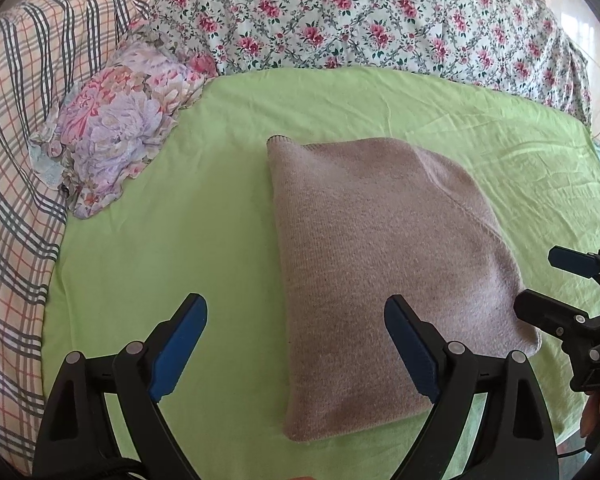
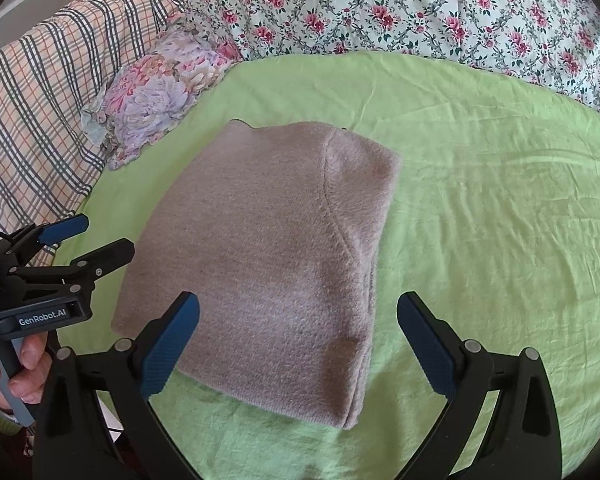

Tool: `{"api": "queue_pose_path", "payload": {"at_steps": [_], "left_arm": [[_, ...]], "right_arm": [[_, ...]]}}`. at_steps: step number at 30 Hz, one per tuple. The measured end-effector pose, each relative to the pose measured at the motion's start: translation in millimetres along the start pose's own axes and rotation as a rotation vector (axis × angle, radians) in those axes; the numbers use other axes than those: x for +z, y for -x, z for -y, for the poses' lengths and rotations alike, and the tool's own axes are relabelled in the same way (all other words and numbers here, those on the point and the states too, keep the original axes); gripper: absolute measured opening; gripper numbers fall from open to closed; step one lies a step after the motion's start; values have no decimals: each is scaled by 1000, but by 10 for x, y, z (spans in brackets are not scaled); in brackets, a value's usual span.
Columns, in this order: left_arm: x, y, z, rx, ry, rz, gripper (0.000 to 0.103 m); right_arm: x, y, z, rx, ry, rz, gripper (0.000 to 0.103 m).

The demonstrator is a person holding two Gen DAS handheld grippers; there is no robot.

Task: Fold small clothes

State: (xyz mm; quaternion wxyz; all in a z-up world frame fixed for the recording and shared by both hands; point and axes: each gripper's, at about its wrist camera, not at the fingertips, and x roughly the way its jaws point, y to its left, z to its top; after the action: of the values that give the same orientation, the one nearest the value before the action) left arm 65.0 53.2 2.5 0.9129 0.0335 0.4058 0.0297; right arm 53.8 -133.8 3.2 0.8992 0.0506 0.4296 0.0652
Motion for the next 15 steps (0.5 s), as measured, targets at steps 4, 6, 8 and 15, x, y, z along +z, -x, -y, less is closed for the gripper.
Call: {"api": "queue_pose_path", "payload": {"at_steps": [4, 6, 8, 15], "left_arm": [[-21, -3, 20, -12, -6, -3, 91], [-58, 3, 48, -21, -11, -6, 91], [-96, -8, 75, -24, -21, -14, 91], [-153, -33, 85, -28, -24, -30, 91]], "right_arm": [[-13, -18, 12, 4, -10, -4, 99], [-38, -31, 5, 10, -11, -8, 99], [-60, -61, -7, 13, -11, -18, 99], [-92, -96, -53, 16, -8, -26, 99]]}}
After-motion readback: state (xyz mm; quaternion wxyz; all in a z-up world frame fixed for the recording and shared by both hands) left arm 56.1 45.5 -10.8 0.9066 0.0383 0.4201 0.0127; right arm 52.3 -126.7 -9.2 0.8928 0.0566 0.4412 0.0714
